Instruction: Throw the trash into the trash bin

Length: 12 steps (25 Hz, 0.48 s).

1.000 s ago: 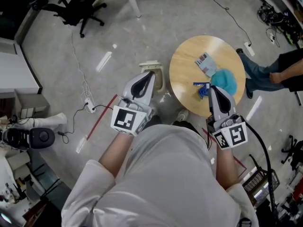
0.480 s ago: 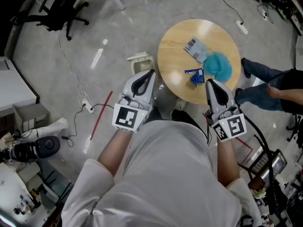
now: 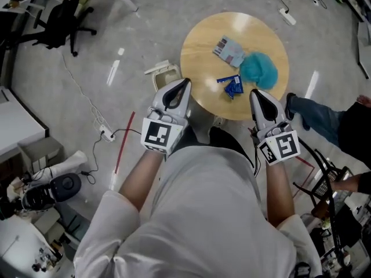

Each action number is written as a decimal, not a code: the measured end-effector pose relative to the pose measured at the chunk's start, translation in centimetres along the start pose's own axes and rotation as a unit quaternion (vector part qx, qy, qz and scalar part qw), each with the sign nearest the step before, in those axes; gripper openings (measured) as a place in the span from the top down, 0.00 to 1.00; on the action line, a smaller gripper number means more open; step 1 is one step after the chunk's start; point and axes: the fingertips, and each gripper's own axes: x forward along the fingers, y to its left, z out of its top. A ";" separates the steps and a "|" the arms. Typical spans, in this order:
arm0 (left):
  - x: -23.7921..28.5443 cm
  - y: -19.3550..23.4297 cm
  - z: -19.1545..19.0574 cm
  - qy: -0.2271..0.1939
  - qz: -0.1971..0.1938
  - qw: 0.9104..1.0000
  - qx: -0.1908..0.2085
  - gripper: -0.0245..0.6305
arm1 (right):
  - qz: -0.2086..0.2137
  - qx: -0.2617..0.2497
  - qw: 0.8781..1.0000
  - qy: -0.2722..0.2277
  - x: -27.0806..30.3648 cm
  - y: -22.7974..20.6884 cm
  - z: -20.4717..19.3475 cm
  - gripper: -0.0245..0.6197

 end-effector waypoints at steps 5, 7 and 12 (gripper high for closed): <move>3.2 -0.8 -1.3 0.017 -0.015 1.000 -0.004 0.96 | -0.014 0.006 1.000 0.013 -0.3 -1.8 -1.6 0.96; 4.2 -1.3 -2.0 0.026 -0.024 0.999 -0.004 0.96 | -0.018 0.010 1.000 0.021 -0.3 -2.4 -2.4 0.96; 6.1 -2.4 -4.1 0.048 -0.040 0.998 -0.008 0.96 | -0.027 0.025 0.999 0.040 -0.3 -3.8 -4.9 0.96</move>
